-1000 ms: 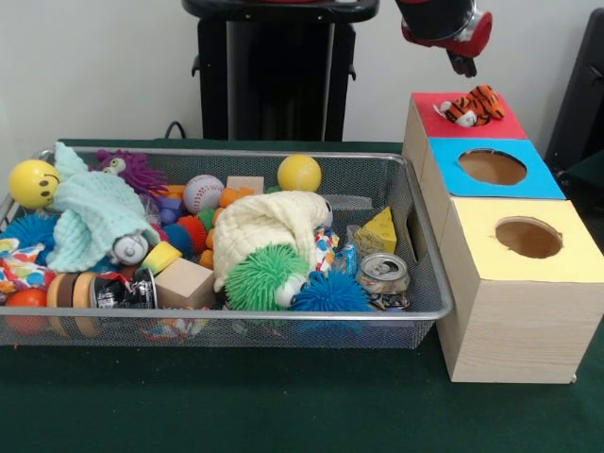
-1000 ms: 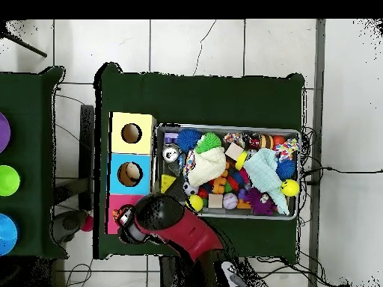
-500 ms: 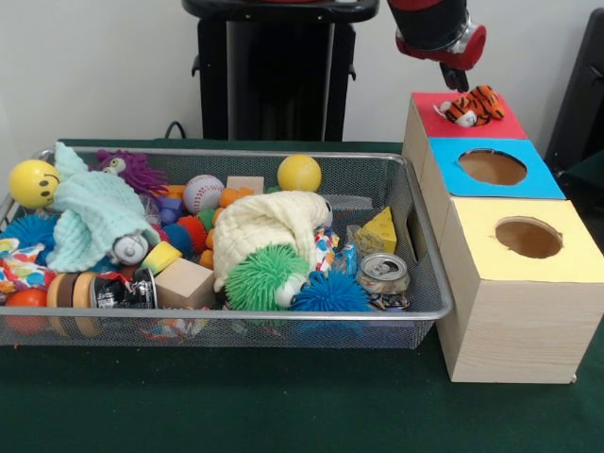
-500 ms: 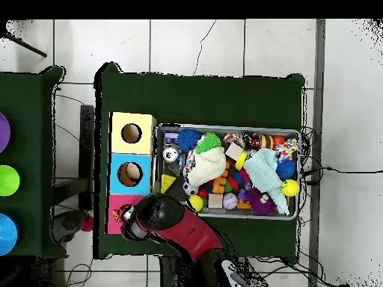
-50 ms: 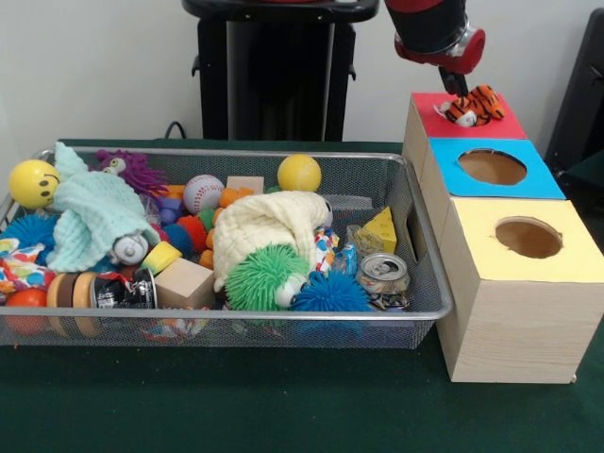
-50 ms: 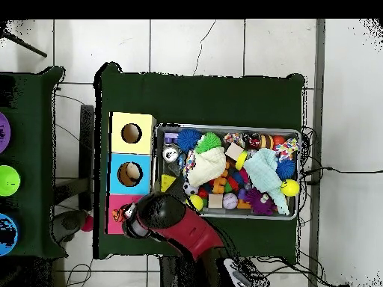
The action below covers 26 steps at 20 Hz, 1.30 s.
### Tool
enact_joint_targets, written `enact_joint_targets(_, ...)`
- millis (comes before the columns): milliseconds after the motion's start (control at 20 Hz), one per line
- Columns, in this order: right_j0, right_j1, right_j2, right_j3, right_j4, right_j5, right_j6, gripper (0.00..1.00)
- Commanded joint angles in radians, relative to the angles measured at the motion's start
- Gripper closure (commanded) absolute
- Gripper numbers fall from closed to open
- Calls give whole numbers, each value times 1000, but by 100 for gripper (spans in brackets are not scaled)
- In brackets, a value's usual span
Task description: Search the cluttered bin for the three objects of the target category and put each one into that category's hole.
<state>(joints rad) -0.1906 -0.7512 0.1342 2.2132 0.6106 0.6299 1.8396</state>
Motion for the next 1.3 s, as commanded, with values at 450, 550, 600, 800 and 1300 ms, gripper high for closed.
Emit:
enact_joint_targets(450,-47,62,121,-47,42,-139,78,100)
enact_joint_targets(550,-49,77,136,-44,41,-172,76,100)
enact_joint_targets(600,-51,82,142,-42,41,-184,75,100)
enact_joint_targets(800,-52,103,157,-45,33,-227,86,100)
enact_joint_targets(1300,-29,121,146,-60,-5,-250,118,100)
